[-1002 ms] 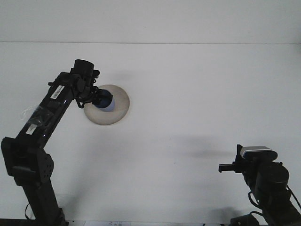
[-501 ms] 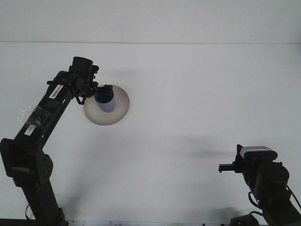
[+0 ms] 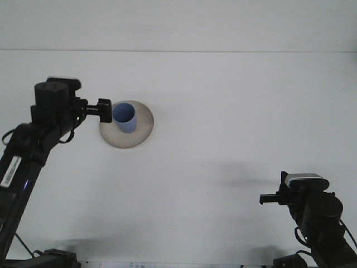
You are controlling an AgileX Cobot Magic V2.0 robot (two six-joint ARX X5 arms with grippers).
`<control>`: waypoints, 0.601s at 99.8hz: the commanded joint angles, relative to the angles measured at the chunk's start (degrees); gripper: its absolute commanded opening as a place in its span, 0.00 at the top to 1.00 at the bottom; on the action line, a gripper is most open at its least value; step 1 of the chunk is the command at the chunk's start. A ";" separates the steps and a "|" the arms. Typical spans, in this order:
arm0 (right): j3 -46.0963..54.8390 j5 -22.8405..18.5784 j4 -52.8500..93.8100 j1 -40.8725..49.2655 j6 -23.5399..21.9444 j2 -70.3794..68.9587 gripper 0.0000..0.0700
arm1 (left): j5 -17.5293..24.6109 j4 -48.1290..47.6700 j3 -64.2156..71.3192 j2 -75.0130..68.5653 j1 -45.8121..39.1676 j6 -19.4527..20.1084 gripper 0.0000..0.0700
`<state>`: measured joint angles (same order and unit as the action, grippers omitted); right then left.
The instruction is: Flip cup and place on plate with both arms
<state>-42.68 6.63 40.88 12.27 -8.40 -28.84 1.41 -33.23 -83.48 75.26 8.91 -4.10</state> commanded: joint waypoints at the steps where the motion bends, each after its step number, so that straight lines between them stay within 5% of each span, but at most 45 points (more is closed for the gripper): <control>1: -0.48 1.09 -0.61 0.09 -0.39 -0.09 1.00 | 0.04 2.19 5.75 -5.40 0.11 -1.88 0.11; 34: -0.50 2.45 -1.66 0.09 -0.42 -0.09 1.00 | -1.05 10.64 37.97 -36.57 0.11 -4.50 0.15; 40: -0.50 2.45 -1.75 0.09 -0.42 -0.09 1.00 | -1.75 9.86 41.53 -40.79 0.11 -4.55 0.39; 49: -0.50 2.45 -1.73 0.09 -0.42 -0.07 1.00 | -2.45 8.66 45.22 -46.12 0.11 -4.37 1.00; 60: -0.50 2.45 -1.73 0.09 -0.42 -0.07 1.00 | -2.69 8.81 46.62 -50.82 0.11 -5.86 0.99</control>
<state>-42.68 8.99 39.90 12.25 -8.40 -28.84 -1.02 -25.74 -35.97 25.80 8.91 -8.99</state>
